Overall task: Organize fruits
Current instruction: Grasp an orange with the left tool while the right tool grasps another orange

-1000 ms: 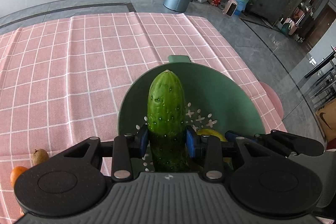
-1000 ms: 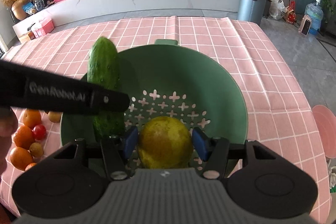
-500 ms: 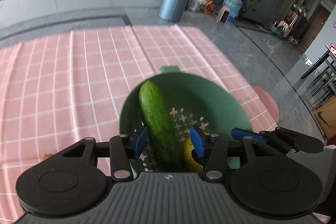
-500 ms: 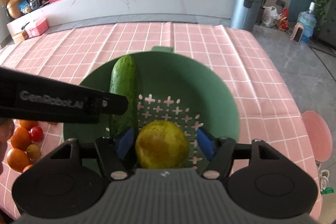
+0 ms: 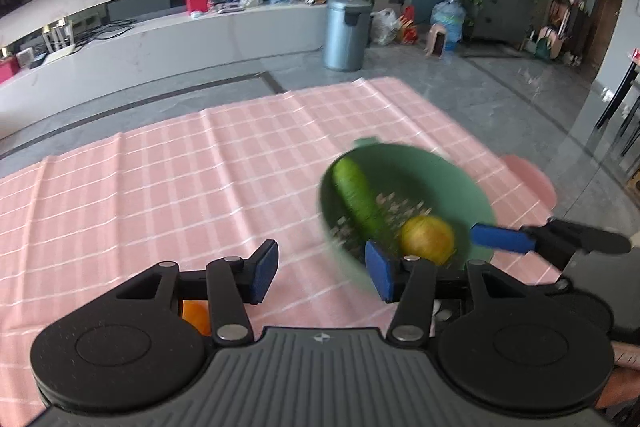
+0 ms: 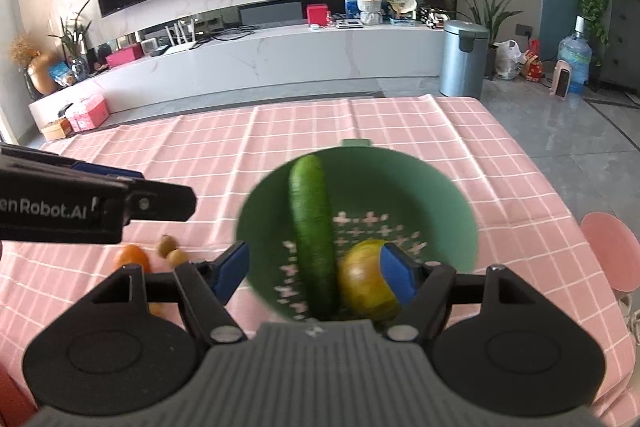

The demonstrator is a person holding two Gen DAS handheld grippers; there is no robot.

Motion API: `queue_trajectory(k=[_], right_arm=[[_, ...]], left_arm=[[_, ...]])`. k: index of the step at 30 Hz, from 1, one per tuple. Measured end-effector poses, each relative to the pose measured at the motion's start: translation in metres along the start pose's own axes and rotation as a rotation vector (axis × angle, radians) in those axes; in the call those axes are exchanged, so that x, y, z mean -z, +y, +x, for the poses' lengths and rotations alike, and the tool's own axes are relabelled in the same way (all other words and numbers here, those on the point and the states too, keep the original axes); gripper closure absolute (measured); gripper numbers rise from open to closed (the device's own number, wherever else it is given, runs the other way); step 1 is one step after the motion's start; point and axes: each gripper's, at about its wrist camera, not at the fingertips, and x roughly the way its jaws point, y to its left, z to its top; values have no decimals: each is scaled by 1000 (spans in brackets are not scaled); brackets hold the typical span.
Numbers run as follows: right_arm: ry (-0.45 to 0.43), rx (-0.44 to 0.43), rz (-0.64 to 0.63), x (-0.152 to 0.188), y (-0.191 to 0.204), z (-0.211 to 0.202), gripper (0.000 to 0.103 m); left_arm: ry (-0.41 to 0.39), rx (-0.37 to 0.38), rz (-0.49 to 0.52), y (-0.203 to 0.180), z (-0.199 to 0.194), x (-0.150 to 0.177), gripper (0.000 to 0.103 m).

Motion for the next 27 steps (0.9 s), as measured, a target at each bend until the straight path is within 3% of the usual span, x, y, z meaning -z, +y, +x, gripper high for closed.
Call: queue_trajectory(k=[10,16,23,27], right_arm=[[59,-83,-13,21,46,-8,34],[109,-100,-29,30,68,2,34],[161,-117,-76,40,89,18,43],[208,-141,-81,47,96,29,44]], left_arm=[[66,-68,-48,51,-25,32,44],[82,-36,-149,92,-31,45,44],[129,-26,-252,119,-10,63,44],[158,5,-240,120,3,74,44]])
